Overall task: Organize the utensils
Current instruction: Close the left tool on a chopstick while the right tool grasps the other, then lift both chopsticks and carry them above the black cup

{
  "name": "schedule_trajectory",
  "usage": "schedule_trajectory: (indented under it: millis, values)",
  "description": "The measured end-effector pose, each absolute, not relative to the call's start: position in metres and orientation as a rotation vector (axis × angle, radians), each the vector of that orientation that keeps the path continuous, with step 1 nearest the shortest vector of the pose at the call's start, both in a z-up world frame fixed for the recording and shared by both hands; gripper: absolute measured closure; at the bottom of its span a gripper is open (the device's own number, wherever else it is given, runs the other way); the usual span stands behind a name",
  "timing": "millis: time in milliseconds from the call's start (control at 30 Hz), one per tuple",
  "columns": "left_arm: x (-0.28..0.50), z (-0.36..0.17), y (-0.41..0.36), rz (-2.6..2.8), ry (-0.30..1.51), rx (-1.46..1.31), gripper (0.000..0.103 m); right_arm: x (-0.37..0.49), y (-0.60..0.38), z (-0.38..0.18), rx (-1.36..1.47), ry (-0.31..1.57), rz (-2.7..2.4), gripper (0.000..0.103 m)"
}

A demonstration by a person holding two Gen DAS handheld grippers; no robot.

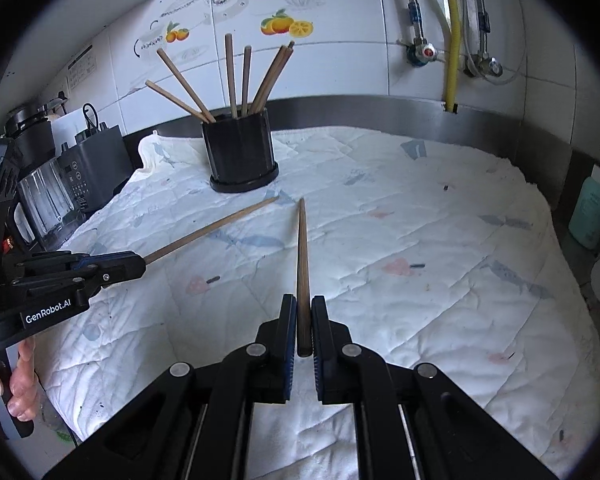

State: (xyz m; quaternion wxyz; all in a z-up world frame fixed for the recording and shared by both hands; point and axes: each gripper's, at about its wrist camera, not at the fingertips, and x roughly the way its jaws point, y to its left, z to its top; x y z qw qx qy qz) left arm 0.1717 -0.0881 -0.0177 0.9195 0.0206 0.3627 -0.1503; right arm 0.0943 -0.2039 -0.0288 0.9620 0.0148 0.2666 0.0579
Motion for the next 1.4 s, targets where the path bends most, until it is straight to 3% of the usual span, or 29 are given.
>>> schedule_trajectory:
  millis: [833, 1400]
  values:
    - [0.208, 0.140, -0.052, -0.318, 0.534, 0.054, 0.097, 0.140, -0.193, 0.120, -0.145, 0.465, 0.245, 0.093]
    - [0.259, 0.265, -0.061, -0.279, 0.282, 0.047, 0.097, 0.186, -0.172, 0.234, -0.137, 0.253, 0.281, 0.093]
